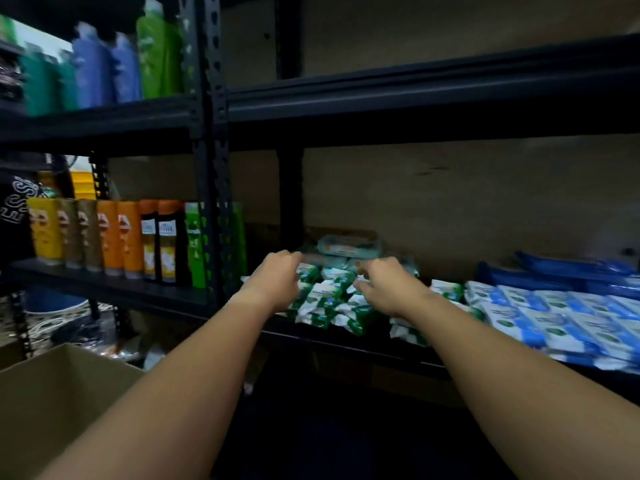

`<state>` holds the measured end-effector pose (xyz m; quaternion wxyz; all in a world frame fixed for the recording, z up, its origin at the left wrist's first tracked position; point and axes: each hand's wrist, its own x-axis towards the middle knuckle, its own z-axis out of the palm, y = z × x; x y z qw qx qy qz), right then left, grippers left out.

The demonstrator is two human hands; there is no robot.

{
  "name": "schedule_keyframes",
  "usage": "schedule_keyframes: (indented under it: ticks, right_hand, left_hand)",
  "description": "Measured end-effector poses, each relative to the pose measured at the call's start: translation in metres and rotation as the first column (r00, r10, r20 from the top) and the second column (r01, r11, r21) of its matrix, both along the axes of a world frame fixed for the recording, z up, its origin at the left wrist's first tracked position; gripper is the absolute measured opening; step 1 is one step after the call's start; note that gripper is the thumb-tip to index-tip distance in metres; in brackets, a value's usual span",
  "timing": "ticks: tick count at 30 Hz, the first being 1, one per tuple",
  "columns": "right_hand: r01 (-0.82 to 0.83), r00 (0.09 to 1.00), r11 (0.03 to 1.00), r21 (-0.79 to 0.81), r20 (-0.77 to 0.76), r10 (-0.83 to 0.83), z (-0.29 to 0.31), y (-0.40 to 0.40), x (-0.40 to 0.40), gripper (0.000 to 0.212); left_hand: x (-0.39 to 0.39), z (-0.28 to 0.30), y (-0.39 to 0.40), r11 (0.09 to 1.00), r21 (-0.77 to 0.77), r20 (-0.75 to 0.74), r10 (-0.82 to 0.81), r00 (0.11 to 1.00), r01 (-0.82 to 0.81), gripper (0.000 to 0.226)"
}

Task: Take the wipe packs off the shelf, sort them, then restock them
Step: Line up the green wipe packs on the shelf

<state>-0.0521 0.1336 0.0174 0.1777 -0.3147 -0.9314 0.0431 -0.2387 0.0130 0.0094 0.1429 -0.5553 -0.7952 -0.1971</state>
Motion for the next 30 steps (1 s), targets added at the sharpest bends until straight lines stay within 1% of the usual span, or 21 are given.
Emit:
schedule_keyframes:
  ticks: [4,7,9,12,13,15,16,17,20,21,23,24,26,27,29,30]
  right_hand:
    - [-0.053,0.998,0.995,-0.079,-0.022,0.052,0.005,0.019,-0.061,0.031]
    - [-0.062,0.997,0.985,-0.163,-0.063,0.052,0.005,0.038,-0.103,0.013]
    - [-0.053,0.996,0.974,-0.220,-0.082,0.035,0.009,0.051,-0.133,0.014]
    - [-0.045,0.998,0.956,-0.289,-0.054,0.031,0.009,0.076,-0.175,0.030]
    - [-0.039,0.999,0.948,-0.316,-0.030,0.031,0.007,0.083,-0.187,0.030]
    - [-0.016,1.000,0.934,-0.357,0.007,0.019,0.000,0.096,-0.207,0.022]
    - [0.006,1.000,0.926,-0.378,0.016,0.001,-0.002,0.099,-0.213,0.022]
    - [0.029,0.999,0.911,-0.411,0.031,-0.018,-0.005,0.102,-0.219,0.027]
    - [0.054,0.998,0.868,-0.494,0.052,-0.032,-0.009,0.107,-0.225,0.037]
    - [0.052,0.998,0.853,-0.520,0.041,-0.036,-0.009,0.109,-0.226,0.035]
    - [0.041,0.999,0.829,-0.558,0.018,-0.037,-0.009,0.111,-0.226,0.022]
    - [0.039,0.999,0.816,-0.577,0.003,-0.046,-0.010,0.111,-0.226,0.020]
    - [0.044,0.997,0.791,-0.610,-0.025,-0.074,-0.012,0.110,-0.228,0.024]
    - [0.045,0.996,0.788,-0.614,-0.030,-0.081,-0.012,0.108,-0.228,0.023]
    - [0.053,0.996,0.798,-0.600,-0.031,-0.089,-0.011,0.106,-0.231,0.011]
    - [0.058,0.995,0.807,-0.588,-0.031,-0.094,-0.011,0.105,-0.233,0.009]
  left_hand:
    - [-0.046,0.003,0.014,0.996,-0.028,0.164,0.089,0.982,-0.086,0.056]
    - [-0.079,0.000,0.036,0.991,-0.072,0.226,0.125,0.966,-0.111,0.063]
    - [-0.100,0.001,0.058,0.987,-0.101,0.249,0.144,0.958,-0.122,0.065]
    - [-0.128,0.004,0.091,0.980,-0.144,0.270,0.170,0.948,-0.135,0.058]
    - [-0.136,0.002,0.103,0.976,-0.157,0.271,0.190,0.944,-0.151,0.055]
    - [-0.150,-0.005,0.123,0.963,-0.177,0.275,0.248,0.929,-0.205,0.051]
    - [-0.154,-0.008,0.130,0.953,-0.191,0.283,0.283,0.916,-0.235,0.049]
    - [-0.158,-0.012,0.137,0.941,-0.219,0.298,0.315,0.901,-0.257,0.047]
    - [-0.167,-0.016,0.146,0.926,-0.288,0.341,0.338,0.877,-0.245,0.039]
    - [-0.171,-0.017,0.148,0.925,-0.297,0.349,0.335,0.875,-0.236,0.037]
    - [-0.176,-0.016,0.150,0.925,-0.298,0.369,0.339,0.865,-0.235,0.035]
    - [-0.178,-0.015,0.150,0.925,-0.299,0.382,0.342,0.859,-0.236,0.036]
    - [-0.179,-0.014,0.149,0.925,-0.303,0.398,0.342,0.851,-0.230,0.038]
    - [-0.180,-0.014,0.150,0.925,-0.307,0.404,0.339,0.850,-0.223,0.039]
    - [-0.182,-0.014,0.151,0.926,-0.314,0.417,0.333,0.846,-0.210,0.039]
    - [-0.182,-0.014,0.151,0.927,-0.314,0.419,0.329,0.846,-0.205,0.039]
